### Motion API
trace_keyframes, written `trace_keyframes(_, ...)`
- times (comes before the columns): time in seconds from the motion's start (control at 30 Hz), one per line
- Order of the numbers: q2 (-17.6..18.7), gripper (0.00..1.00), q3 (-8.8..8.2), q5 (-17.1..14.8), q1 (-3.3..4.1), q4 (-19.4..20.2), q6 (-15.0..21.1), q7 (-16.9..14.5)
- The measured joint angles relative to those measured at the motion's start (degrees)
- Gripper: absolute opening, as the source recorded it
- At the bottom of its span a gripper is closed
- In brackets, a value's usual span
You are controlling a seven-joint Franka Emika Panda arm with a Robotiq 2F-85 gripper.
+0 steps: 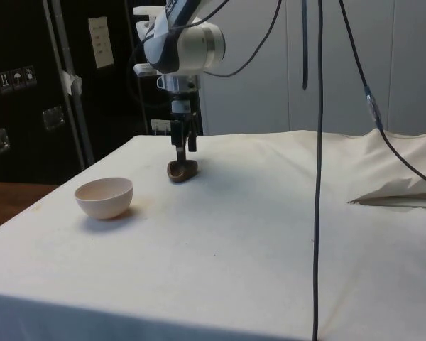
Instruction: Pour the coffee beans from the cup into the bowl.
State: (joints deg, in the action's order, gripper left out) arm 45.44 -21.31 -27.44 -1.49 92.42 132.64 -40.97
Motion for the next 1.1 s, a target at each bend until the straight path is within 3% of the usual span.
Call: trace_keyframes(1.1, 1.4, 1.0, -0.17, -0.2, 0.06, -0.6, 0.1, -0.1)
